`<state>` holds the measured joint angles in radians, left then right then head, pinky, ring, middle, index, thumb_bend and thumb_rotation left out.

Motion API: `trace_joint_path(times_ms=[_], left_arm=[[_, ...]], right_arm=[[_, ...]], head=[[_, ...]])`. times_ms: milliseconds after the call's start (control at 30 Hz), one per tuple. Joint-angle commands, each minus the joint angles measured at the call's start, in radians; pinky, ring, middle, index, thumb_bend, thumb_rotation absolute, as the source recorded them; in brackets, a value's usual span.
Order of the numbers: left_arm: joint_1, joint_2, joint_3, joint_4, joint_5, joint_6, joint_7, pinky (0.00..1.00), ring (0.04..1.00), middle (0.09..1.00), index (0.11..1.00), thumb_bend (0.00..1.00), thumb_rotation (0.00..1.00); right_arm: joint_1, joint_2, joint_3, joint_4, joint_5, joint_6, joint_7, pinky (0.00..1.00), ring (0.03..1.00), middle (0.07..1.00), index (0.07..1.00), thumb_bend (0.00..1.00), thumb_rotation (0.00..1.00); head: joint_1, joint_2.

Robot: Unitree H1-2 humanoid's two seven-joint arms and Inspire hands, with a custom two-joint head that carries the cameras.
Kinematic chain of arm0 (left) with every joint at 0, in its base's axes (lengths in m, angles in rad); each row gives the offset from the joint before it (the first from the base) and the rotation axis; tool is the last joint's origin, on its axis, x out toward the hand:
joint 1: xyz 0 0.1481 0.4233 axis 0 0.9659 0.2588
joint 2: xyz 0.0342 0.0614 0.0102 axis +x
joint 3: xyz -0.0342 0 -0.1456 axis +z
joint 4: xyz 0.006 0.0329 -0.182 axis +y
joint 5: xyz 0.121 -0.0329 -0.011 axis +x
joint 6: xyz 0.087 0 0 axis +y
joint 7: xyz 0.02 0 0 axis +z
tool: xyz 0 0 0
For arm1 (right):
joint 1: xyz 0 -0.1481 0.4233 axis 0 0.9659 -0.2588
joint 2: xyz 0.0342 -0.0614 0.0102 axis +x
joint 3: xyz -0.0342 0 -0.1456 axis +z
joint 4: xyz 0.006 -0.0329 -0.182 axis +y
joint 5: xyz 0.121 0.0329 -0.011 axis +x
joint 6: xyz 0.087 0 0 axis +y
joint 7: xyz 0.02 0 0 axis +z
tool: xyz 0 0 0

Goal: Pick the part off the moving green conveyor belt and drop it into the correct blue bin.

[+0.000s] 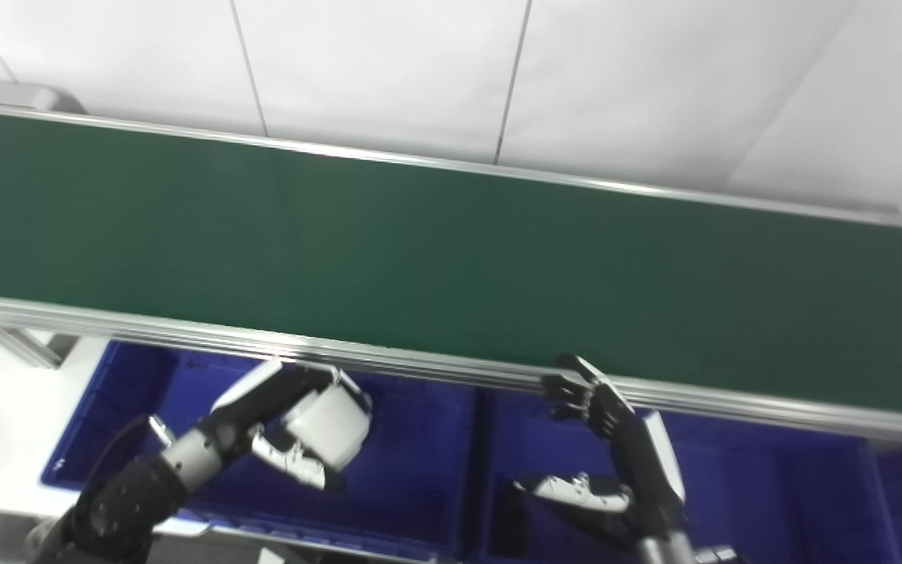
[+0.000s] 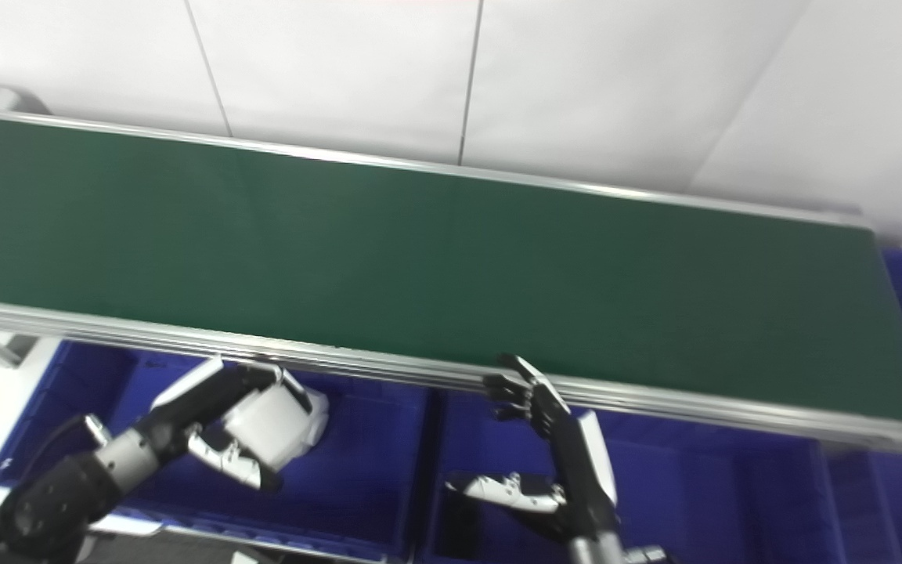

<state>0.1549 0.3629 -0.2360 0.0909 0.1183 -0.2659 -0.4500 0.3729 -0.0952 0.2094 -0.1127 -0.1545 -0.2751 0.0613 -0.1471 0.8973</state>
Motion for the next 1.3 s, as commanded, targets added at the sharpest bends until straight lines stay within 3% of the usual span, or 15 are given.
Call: trace_joint_path(times_ms=[0,167,400,500,533,567,600,633,667,700,767,800,1000,1133,1267], left_arm=[[-0.033,0.004,-0.014,-0.024,0.068,-0.026,0.025,0.46,0.472,0.524,0.454,0.50,0.00],[-0.054,-0.014,-0.061,-0.035,0.261,0.005,0.092,0.48,0.480,0.509,0.465,0.50,0.00],[-0.068,-0.047,-0.072,0.011,0.384,0.019,0.190,0.44,0.433,0.505,0.509,0.50,0.00],[-0.065,-0.064,-0.066,0.039,0.425,0.018,0.252,0.50,0.432,0.520,0.520,0.50,0.00],[-0.062,-0.070,-0.060,0.043,0.428,0.027,0.266,0.56,0.589,0.674,0.508,0.50,0.03],[-0.058,-0.074,-0.054,0.044,0.424,0.037,0.273,0.60,0.672,0.749,0.504,0.50,0.04],[-0.053,-0.079,-0.046,0.042,0.408,0.045,0.274,0.61,0.714,0.816,0.686,0.54,0.05],[-0.049,-0.080,-0.043,0.042,0.400,0.045,0.277,0.61,0.740,0.866,0.764,0.58,0.09],[-0.045,-0.080,-0.040,0.040,0.388,0.043,0.274,0.64,0.782,0.897,0.809,0.61,0.13],[-0.042,-0.078,-0.039,0.039,0.379,0.037,0.271,0.76,0.875,0.946,0.864,0.69,0.25],[-0.037,-0.071,-0.037,0.038,0.349,0.022,0.258,0.85,0.947,0.989,0.912,0.78,0.38],[-0.036,-0.069,-0.037,0.039,0.339,0.018,0.255,0.85,0.951,0.991,0.916,0.79,0.39],[-0.048,-0.031,-0.054,0.118,0.154,-0.176,0.190,0.87,0.938,0.974,0.934,0.88,0.49],[-0.032,-0.039,-0.054,0.103,-0.079,-0.202,0.093,0.82,0.881,0.902,0.859,0.89,0.40],[0.006,-0.070,-0.009,0.069,-0.187,-0.204,0.070,0.72,0.774,0.797,0.775,0.90,0.37]], right_arm=[[0.003,0.011,-0.003,-0.041,0.004,0.003,-0.001,0.65,0.731,0.757,0.849,0.87,0.21],[0.014,0.013,-0.011,-0.060,-0.001,0.013,-0.004,0.66,0.738,0.764,0.846,0.86,0.20],[0.027,0.014,-0.019,-0.065,-0.003,0.012,-0.004,0.65,0.732,0.756,0.843,0.86,0.20],[0.034,0.009,-0.022,-0.064,-0.015,0.005,-0.006,0.65,0.726,0.752,0.845,0.86,0.21],[0.036,0.009,-0.022,-0.066,-0.018,0.005,-0.006,0.65,0.725,0.750,0.846,0.86,0.21],[0.038,0.008,-0.023,-0.066,-0.020,0.004,-0.006,0.65,0.724,0.749,0.846,0.85,0.21],[0.039,0.009,-0.023,-0.064,-0.023,0.001,-0.007,0.64,0.723,0.748,0.847,0.85,0.20],[0.039,0.009,-0.024,-0.061,-0.024,-0.003,-0.008,0.64,0.724,0.748,0.845,0.85,0.20],[0.040,0.010,-0.025,-0.059,-0.024,-0.005,-0.009,0.64,0.724,0.748,0.844,0.85,0.20],[0.041,0.011,-0.025,-0.056,-0.025,-0.009,-0.010,0.64,0.726,0.748,0.842,0.86,0.20],[0.043,0.012,-0.026,-0.051,-0.027,-0.013,-0.013,0.65,0.730,0.751,0.840,0.86,0.21],[0.043,0.013,-0.027,-0.049,-0.028,-0.014,-0.013,0.65,0.730,0.751,0.840,0.86,0.21],[0.045,0.012,-0.027,-0.039,-0.039,-0.029,-0.017,0.65,0.737,0.758,0.840,0.85,0.20],[0.050,0.011,-0.026,-0.048,-0.034,-0.007,-0.008,0.67,0.752,0.772,0.846,0.85,0.21],[0.049,0.007,-0.027,-0.043,-0.037,-0.014,-0.007,0.68,0.762,0.778,0.849,0.85,0.21]], head=[[-0.004,0.004],[-0.005,0.004],[-0.023,-0.007],[-0.027,-0.018],[-0.027,-0.018],[-0.029,-0.024],[-0.029,-0.024],[-0.031,-0.029],[-0.031,-0.029],[-0.034,-0.036],[-0.035,-0.043],[-0.035,-0.043],[-0.043,-0.051],[-0.042,-0.053],[-0.033,-0.057]])
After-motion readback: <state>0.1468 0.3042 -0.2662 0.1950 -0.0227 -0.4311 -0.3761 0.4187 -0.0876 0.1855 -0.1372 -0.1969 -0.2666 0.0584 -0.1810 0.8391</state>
